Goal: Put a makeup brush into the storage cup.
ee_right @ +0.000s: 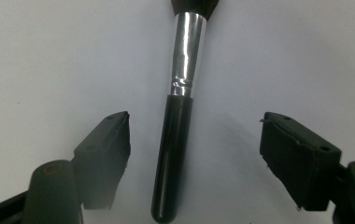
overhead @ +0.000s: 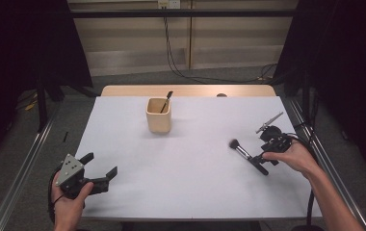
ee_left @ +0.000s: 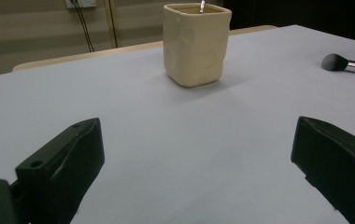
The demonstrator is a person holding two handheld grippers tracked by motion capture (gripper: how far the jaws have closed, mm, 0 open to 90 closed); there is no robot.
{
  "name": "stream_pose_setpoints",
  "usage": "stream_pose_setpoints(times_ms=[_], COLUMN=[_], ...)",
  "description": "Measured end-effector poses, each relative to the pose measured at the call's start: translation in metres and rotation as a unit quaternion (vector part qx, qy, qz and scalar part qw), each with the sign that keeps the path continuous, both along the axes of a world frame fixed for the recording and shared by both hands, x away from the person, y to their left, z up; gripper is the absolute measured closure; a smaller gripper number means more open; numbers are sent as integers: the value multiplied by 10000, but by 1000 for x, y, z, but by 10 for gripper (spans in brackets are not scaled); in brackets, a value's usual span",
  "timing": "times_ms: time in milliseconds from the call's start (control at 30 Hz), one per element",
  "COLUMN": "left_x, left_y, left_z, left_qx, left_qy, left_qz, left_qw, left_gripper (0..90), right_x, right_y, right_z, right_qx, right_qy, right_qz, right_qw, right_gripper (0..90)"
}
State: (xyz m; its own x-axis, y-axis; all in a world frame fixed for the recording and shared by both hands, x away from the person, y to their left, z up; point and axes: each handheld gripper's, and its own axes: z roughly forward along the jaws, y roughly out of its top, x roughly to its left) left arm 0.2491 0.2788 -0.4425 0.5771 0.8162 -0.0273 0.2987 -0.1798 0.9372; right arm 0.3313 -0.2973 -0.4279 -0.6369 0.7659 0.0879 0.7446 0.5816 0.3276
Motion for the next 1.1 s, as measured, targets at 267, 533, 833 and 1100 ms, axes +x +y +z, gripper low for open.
stream_pose_setpoints(times_ms=[267, 533, 833, 1100], left_x=[1, 2, 2, 1], left_y=[0, 0, 0, 1], left_z=[-1, -1, -1, -1], left_qx=[-1, -27, 2, 27], left_qy=[33, 46, 45, 33], left_qz=[18, 30, 29, 36], left_qw=[10000, 10000, 10000, 10000], left_gripper=[26, 26, 26, 27], right_x=[1, 2, -5, -1], right_y=[3, 8, 14, 16], right_z=[-10, -19, -22, -21], right_qx=[-303, -529, -697, -794], right_qy=[226, 401, 320, 506], right_qz=[46, 237, 259, 134], right_qw=[9993, 9975, 9967, 9955], right_gripper=[307, 441, 560, 698])
